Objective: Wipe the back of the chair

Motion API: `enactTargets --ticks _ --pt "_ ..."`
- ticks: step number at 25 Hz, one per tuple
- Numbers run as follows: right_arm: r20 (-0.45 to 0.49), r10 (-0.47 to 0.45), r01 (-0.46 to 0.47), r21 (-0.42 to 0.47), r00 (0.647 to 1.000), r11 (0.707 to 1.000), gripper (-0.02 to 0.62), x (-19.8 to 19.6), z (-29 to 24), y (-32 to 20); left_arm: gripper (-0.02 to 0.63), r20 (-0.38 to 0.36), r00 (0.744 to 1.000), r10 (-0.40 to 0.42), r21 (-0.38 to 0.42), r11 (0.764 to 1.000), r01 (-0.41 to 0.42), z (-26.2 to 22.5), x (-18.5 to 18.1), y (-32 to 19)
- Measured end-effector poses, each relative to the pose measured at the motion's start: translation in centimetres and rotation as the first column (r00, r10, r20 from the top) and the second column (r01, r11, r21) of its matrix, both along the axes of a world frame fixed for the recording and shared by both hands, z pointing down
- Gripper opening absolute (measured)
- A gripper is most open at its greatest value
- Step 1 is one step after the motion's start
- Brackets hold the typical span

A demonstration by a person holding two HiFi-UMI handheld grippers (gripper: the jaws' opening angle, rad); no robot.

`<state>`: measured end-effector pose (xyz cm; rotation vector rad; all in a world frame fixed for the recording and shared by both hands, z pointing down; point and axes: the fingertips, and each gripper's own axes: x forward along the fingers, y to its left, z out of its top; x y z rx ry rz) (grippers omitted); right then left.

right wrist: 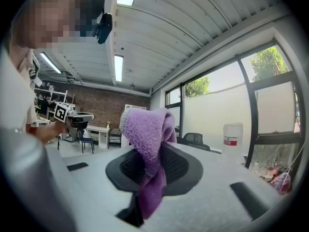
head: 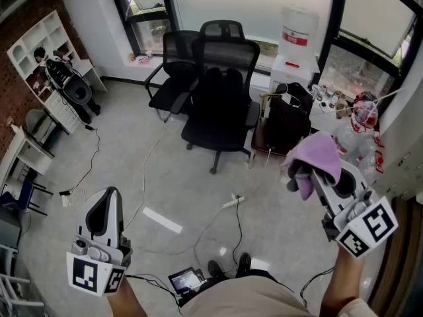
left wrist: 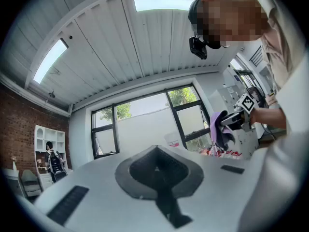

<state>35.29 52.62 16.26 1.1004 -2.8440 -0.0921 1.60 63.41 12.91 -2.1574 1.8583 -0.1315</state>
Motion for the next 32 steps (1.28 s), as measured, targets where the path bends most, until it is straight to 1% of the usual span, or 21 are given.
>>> enactTargets --ticks 13,20,23,25,27,29,32 --pt "-0.007 -0.007 0.007 0.0 1.0 1.0 0.057 0.3 0.8 -1.3 0.006 0.006 1.0 -0.015 -0.011 1.0 0.015 0.5 0.4 -0.8" --pt "-0.054 -0.009 0.012 0.067 0.999 0.998 0.06 0.4 0.9 -3.1 0.006 0.022 0.999 -0.045 -0.018 0.999 0.045 0.7 1.1 -2.5" --pt "-0.088 -0.013 0.024 0.129 0.996 0.991 0.06 -0.1 0.5 -4.7 0.006 0.068 0.996 -0.057 0.023 0.998 0.056 -0.1 1.7 -4.4" --pt "-0.109 -0.019 0.038 0.175 0.994 0.984 0.06 -0.8 0.7 -5.9 0.006 0.121 0.99 -0.07 0.051 0.997 0.064 0.1 2.1 -5.8" --pt "-0.12 -0.032 0.056 0.203 0.992 0.978 0.061 -1.8 1.3 -7.1 0.006 0.186 0.979 -0.088 0.026 0.996 0.084 1.8 1.8 -7.2" --pt "-0.136 -0.037 0.067 0.221 0.99 0.973 0.06 -3.0 1.9 -8.4 0.006 0.233 0.967 -0.106 0.004 0.994 0.108 3.1 1.3 -8.6" --pt "-0.15 -0.034 0.069 0.232 0.988 0.97 0.06 -4.8 2.7 -10.2 0.006 0.279 0.951 -0.131 0.021 0.991 0.13 3.7 0.3 -11.0"
